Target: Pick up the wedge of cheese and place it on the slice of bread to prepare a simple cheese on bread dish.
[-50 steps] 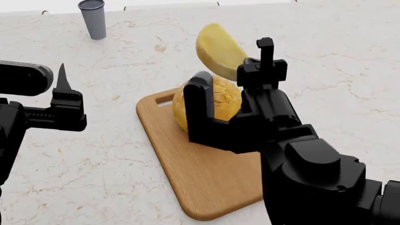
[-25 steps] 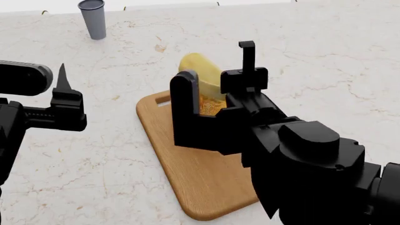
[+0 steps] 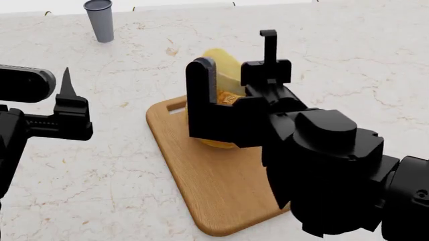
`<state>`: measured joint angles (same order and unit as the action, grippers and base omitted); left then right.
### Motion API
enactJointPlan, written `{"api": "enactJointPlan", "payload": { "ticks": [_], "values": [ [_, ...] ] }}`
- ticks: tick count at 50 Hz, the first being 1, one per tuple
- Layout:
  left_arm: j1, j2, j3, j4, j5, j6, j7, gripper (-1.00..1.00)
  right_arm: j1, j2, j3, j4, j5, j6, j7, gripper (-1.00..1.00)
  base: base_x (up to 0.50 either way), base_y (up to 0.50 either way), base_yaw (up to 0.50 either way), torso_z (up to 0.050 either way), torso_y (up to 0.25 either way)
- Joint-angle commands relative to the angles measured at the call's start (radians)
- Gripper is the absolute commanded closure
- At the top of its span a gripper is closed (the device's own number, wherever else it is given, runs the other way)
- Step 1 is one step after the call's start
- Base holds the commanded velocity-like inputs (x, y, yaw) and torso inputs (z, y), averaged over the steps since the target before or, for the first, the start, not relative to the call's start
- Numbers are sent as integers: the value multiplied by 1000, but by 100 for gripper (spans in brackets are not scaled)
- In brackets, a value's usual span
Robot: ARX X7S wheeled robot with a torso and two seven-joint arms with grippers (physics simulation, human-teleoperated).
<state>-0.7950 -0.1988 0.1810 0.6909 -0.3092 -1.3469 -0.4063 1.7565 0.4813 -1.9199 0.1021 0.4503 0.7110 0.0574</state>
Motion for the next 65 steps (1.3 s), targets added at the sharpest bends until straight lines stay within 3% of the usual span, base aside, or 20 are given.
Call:
{"api": "enactJointPlan", "payload": {
  "ticks": [1,62,63,65],
  "values": [
    [0,-1,-2,1,-8,1,-2,-100,-15,-29,0,56,-50,-7,-31,100,0,0,0,0,0],
    [2,-12,-5,3,-39,11,-26,-100,-89,-86,5,174,-31,-9,-96,100,0,0,0,0,0],
    [2,-12,-4,2,-40,11,-26,-100,-84,-88,3,180,-44,-13,-84,-100,0,0,0,0,0],
    [2,-13,-4,2,-41,11,-27,-100,-77,-80,-3,159,-46,-7,-89,-100,0,0,0,0,0]
  ]
}}
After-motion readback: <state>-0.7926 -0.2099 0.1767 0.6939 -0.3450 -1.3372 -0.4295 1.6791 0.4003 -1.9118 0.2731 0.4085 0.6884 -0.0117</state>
